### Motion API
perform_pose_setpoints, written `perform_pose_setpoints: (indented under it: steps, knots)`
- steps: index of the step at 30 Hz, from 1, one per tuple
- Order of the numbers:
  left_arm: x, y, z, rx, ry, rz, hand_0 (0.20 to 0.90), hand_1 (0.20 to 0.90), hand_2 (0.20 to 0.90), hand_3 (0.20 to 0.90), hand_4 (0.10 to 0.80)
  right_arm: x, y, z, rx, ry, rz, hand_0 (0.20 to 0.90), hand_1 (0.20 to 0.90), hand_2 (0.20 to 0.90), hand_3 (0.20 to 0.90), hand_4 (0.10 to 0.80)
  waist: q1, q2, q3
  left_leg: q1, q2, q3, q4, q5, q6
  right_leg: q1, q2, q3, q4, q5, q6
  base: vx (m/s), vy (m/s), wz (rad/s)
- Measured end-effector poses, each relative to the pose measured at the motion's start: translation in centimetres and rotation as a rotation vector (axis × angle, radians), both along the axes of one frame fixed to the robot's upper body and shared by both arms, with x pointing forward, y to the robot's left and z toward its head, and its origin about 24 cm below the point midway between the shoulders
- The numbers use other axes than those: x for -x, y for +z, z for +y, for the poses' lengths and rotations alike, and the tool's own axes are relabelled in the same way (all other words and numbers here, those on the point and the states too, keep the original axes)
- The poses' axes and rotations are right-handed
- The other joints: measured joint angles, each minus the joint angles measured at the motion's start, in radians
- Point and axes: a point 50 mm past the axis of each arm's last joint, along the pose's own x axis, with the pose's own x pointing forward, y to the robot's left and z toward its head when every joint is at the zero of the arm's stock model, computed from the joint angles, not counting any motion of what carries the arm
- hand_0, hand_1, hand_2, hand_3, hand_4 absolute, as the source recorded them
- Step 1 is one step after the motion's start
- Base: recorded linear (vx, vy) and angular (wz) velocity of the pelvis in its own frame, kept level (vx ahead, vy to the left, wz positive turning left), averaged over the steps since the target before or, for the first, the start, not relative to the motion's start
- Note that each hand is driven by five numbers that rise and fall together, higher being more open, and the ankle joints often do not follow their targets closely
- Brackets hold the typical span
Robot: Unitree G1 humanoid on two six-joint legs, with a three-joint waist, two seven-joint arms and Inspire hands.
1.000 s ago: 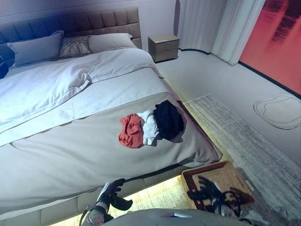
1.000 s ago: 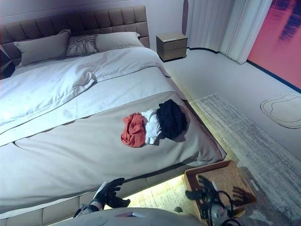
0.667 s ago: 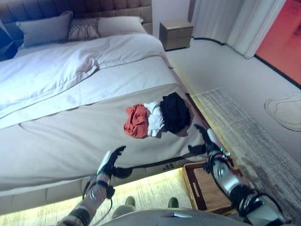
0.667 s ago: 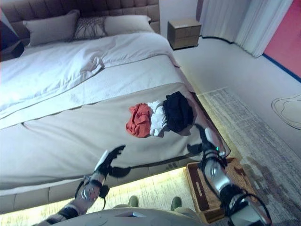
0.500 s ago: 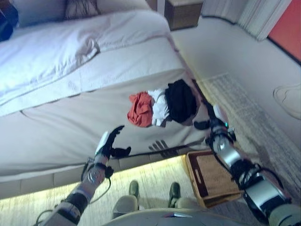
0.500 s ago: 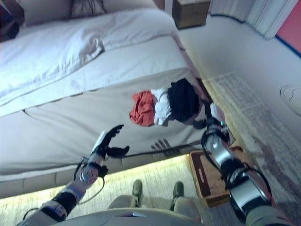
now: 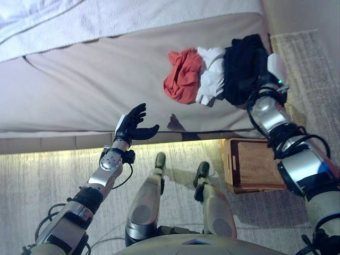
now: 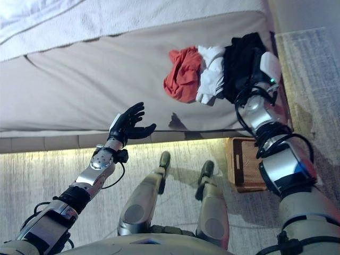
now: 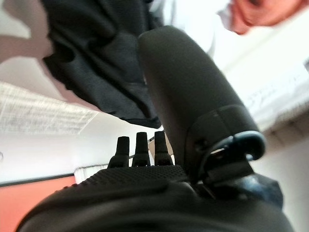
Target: Pick up the clothes from the bed and place them into the basket
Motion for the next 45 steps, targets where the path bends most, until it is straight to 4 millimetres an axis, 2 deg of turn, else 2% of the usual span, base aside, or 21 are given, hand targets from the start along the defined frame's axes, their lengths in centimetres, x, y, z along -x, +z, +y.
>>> perform_pose_setpoints:
  steps: [2,4,6,8,11,16,18,23,24,25,29,37,43,45]
  knots:
    - [0.2,0.0,-0.5,-0.006,-0.036,0.000,0.900,0.900,0.900,0.900,0.800,0.1,1.6,-1.2,0.040,-0.031,-0.022,0.900,0.900,0.900,0.900,0.800,0.001,0.014,0.008,-0.065,-0.015,-0.003,0.052,-0.008,-0.004,-0.074,-0.024,0.001,0.090,-0.044,0.005,-0.047,-0.081,0.19]
    - [0.1,0.4,-1.1,0.006,-0.056,-0.016,0.900,0.900,0.900,0.900,0.800,-0.1,3.5,-2.2,0.060,-0.079,-0.044,0.900,0.900,0.900,0.900,0.800,0.001,0.030,0.023,-0.131,-0.024,-0.017,0.104,-0.013,-0.007,-0.140,-0.033,0.001,0.151,-0.059,-0.002,0.024,-0.075,0.19]
    - [0.1,0.6,-1.4,0.016,-0.068,-0.023,0.900,0.900,0.900,0.900,0.800,-0.1,3.9,-2.7,0.056,-0.109,-0.031,0.900,0.900,0.900,0.900,0.800,0.005,0.036,0.036,-0.165,-0.025,-0.022,0.138,-0.020,-0.008,-0.179,-0.041,-0.001,0.205,-0.081,-0.020,0.026,-0.065,0.15]
    - [0.4,1.0,-1.6,0.031,-0.082,-0.041,0.900,0.900,0.900,0.900,0.800,0.0,4.0,-3.0,0.073,-0.126,-0.007,0.900,0.900,0.900,0.900,0.800,0.018,0.039,0.041,-0.194,-0.026,-0.025,0.170,-0.030,-0.005,-0.214,-0.043,0.001,0.255,-0.102,-0.020,0.048,-0.104,0.06]
    - [1.1,3.1,-2.2,0.069,-0.155,-0.156,0.900,0.900,0.900,0.900,0.800,0.1,6.0,-3.9,0.122,-0.189,-0.007,0.900,0.900,0.900,0.900,0.800,0.021,0.053,0.051,-0.274,-0.037,-0.033,0.241,-0.052,-0.005,-0.300,-0.060,0.007,0.346,-0.140,-0.033,-0.008,-0.065,0.13]
    - [1.3,4.8,-2.8,0.129,-0.184,-0.239,0.900,0.900,0.900,0.900,0.800,-0.2,7.6,-3.7,0.136,-0.191,-0.002,0.900,0.900,0.900,0.900,0.800,0.031,0.059,0.053,-0.379,-0.036,-0.049,0.321,-0.060,-0.016,-0.410,-0.061,0.012,0.443,-0.164,-0.059,-0.024,-0.063,0.06]
    - [1.4,4.9,-2.6,0.149,-0.180,-0.246,0.900,0.900,0.900,0.900,0.800,-0.3,8.8,-3.5,0.140,-0.175,-0.008,0.900,0.900,0.900,0.900,0.800,0.031,0.060,0.053,-0.436,-0.036,-0.054,0.374,-0.068,-0.022,-0.465,-0.061,0.016,0.498,-0.179,-0.072,-0.028,-0.071,0.05]
    - [1.6,4.8,-2.0,0.174,-0.155,-0.245,0.900,0.900,0.900,0.900,0.800,0.1,10.7,-4.2,0.160,-0.167,-0.018,0.900,0.900,0.900,0.900,0.800,0.036,0.066,0.056,-0.537,-0.037,-0.076,0.473,-0.090,-0.026,-0.559,-0.057,0.017,0.594,-0.208,-0.086,-0.030,-0.053,0.08]
    - [1.7,4.7,-1.7,0.175,-0.149,-0.238,0.900,0.900,0.900,0.900,0.800,0.2,11.0,-4.4,0.160,-0.166,-0.017,0.549,0.549,0.549,0.491,0.391,0.038,0.067,0.057,-0.558,-0.038,-0.080,0.493,-0.091,-0.027,-0.579,-0.056,0.016,0.614,-0.210,-0.087,-0.025,-0.042,0.06]
    - [1.6,4.7,-1.6,0.173,-0.147,-0.241,0.900,0.900,0.900,0.900,0.800,0.3,11.2,-4.5,0.160,-0.167,-0.018,0.300,0.300,0.300,0.200,0.100,0.039,0.069,0.057,-0.568,-0.038,-0.085,0.506,-0.094,-0.029,-0.586,-0.057,0.014,0.624,-0.212,-0.090,-0.027,-0.049,0.06]
    - [1.6,5.2,-0.8,0.167,-0.134,-0.258,0.900,0.900,0.900,0.900,0.800,0.4,11.7,-4.8,0.076,-0.163,-0.049,0.300,0.300,0.300,0.200,0.100,0.045,0.069,0.058,-0.603,-0.039,-0.100,0.554,-0.110,-0.029,-0.612,-0.057,0.004,0.661,-0.218,-0.096,-0.017,-0.041,0.04]
    - [1.9,5.9,-0.2,0.171,-0.143,-0.298,0.900,0.900,0.900,0.900,0.800,0.7,12.0,-5.2,0.041,-0.163,-0.054,0.300,0.300,0.300,0.200,0.100,0.057,0.069,0.058,-0.603,-0.043,-0.104,0.571,-0.111,-0.029,-0.604,-0.055,0.006,0.669,-0.218,-0.096,0.016,-0.002,0.02]
    - [2.6,4.9,0.7,0.179,-0.100,-0.263,0.900,0.900,0.900,0.900,0.800,0.7,11.4,-5.5,0.038,-0.167,-0.033,0.300,0.300,0.300,0.200,0.100,0.060,0.067,0.059,-0.477,-0.043,-0.103,0.515,-0.113,-0.026,-0.478,-0.050,0.006,0.587,-0.218,-0.095,0.018,0.042,-0.08]
    - [2.9,4.6,1.0,0.181,-0.079,-0.253,0.900,0.900,0.900,0.900,0.800,0.9,11.6,-5.8,0.040,-0.168,-0.037,0.300,0.300,0.300,0.200,0.100,0.066,0.067,0.058,-0.417,-0.031,-0.106,0.456,-0.116,-0.020,-0.419,-0.025,0.008,0.559,-0.218,-0.079,0.031,0.063,-0.17]
